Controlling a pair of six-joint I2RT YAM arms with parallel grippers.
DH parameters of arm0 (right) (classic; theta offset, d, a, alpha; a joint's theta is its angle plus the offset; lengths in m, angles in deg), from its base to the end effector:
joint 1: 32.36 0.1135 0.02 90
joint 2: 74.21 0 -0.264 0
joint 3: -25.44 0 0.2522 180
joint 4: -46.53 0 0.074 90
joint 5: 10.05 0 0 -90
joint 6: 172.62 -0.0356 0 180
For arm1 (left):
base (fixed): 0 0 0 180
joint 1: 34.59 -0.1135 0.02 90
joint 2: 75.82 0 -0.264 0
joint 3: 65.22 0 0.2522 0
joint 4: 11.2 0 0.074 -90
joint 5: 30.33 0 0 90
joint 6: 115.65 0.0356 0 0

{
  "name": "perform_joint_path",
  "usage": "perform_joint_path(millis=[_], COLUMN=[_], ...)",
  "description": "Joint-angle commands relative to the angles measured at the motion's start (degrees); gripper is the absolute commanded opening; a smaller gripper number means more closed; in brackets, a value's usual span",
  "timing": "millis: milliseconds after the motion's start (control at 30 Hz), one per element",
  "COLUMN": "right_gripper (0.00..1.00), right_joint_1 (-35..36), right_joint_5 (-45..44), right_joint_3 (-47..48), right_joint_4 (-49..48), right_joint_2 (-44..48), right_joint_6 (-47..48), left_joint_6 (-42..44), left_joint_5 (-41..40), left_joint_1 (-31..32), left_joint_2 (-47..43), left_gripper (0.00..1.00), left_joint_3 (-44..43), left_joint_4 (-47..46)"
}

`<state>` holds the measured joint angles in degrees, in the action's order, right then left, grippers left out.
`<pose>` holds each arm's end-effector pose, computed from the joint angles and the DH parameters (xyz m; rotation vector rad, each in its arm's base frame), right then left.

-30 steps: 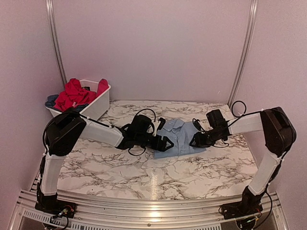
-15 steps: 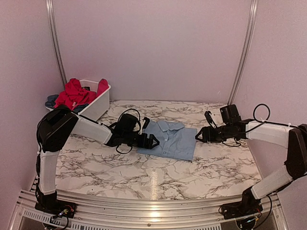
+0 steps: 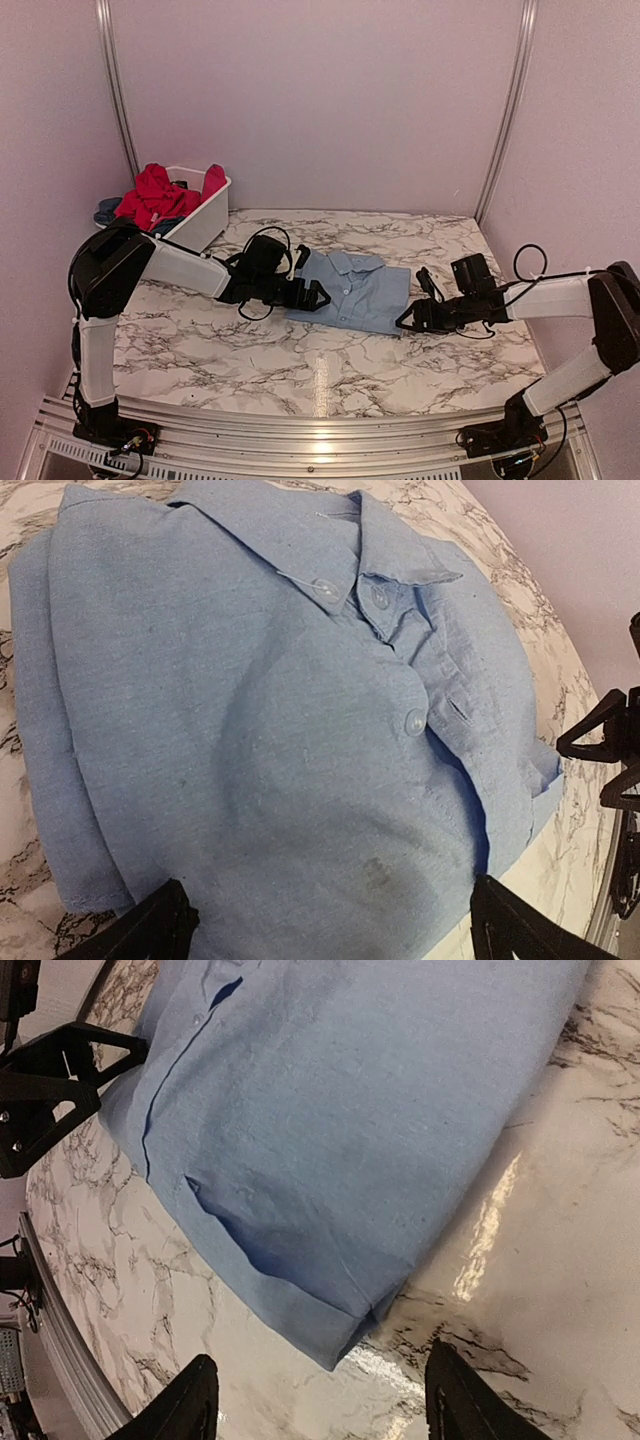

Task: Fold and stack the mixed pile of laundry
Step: Smooth out the square-folded shirt at the center of the board, then move the square-folded shirt to the corner of the board.

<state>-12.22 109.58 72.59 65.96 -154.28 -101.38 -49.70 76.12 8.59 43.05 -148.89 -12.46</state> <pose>0.2289 0.1027 0.1534 -0.2595 2.5365 0.9216 0.3163 -0.3107 0.1389 0.5565 2.2377 -0.9544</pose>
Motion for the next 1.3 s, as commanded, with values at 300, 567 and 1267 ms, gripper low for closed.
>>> perform_joint_path(millis=[300, 567, 1267], right_gripper=[0.00, 0.00, 0.59], right_joint_1=[1.30, -2.31, 17.56], right_joint_5=[6.44, 3.20, -27.05], right_joint_3=[8.22, 13.41, 31.33], right_joint_4=[-2.90, 13.72, 18.78], right_joint_2=[-5.90, 0.59, -15.09], right_joint_6=[1.19, 3.29, 1.99], left_joint_6=[0.78, 1.22, 3.31], left_joint_5=[-0.81, -1.23, -14.59], left_joint_1=[0.03, 0.00, 1.15], left_joint_2=[-0.75, -3.02, -25.68], left_gripper=[0.99, 0.99, 0.99], left_joint_3=[-0.43, 0.62, 7.14], left_joint_4=[1.58, 1.59, 8.57])
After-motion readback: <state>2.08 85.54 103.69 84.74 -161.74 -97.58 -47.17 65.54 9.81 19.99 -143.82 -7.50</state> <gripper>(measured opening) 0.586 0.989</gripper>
